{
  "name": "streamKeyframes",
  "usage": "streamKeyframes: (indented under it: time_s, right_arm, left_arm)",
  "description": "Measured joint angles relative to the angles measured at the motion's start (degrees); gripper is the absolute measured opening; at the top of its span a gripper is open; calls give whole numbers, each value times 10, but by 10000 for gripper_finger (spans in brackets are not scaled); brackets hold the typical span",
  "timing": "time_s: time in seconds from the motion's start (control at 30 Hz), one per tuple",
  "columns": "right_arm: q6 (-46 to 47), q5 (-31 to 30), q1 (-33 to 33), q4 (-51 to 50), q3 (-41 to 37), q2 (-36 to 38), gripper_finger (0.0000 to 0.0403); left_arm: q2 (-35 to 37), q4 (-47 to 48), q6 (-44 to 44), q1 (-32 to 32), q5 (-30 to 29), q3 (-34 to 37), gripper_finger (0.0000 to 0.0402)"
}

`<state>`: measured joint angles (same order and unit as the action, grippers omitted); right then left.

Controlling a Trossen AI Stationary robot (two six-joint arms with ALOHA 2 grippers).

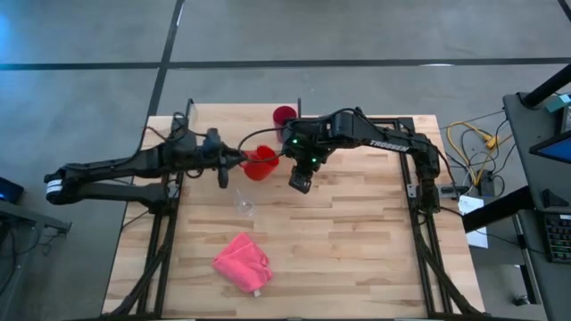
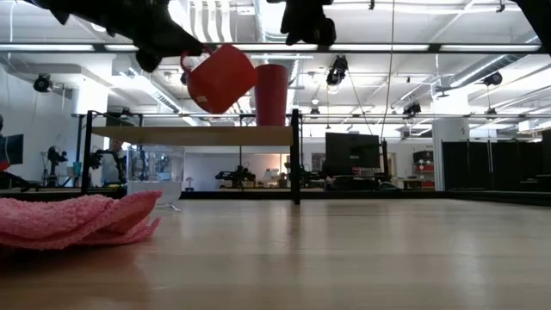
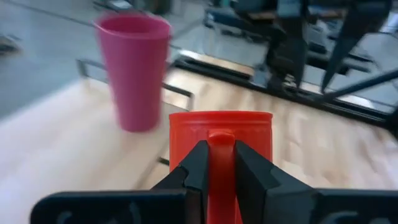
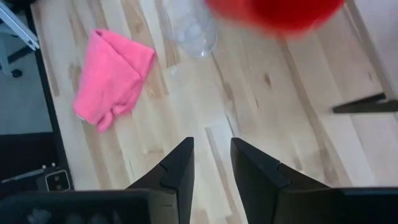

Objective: Stack small to large cups/mugs on shelf
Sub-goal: Put the orange mug on the shelf

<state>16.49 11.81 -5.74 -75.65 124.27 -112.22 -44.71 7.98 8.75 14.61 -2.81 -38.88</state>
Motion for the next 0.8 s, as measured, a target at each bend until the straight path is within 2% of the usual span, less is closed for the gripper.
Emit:
streamKeyframes:
  time_s: [0.1, 0.23, 0.33, 0.43, 0.57, 0.63, 0.8]
  right_arm:
    - [0, 0, 3, -6, 0, 0, 100]
    - [-1, -1, 3, -4, 0, 0, 100]
    - [-5, -21, 2, -3, 0, 0, 100]
    - [-5, -44, 2, -3, 0, 0, 100]
    - [-5, -46, 2, -3, 0, 0, 100]
    - [-5, -46, 2, -3, 0, 0, 100]
    - [-5, -46, 3, -3, 0, 0, 100]
  left_arm:
    - [27, 2, -16, 0, -64, 1, 29]
    - [51, -4, -35, 0, -182, 1, 29]
    - [56, -8, -37, 0, -240, 12, 29]
    - [47, -63, -32, 0, -264, 39, 29]
    - [19, -179, -32, 0, -266, 84, 29]
    - [5, -219, -33, 0, -285, 98, 29]
    - [-15, -228, -36, 0, -320, 113, 29]
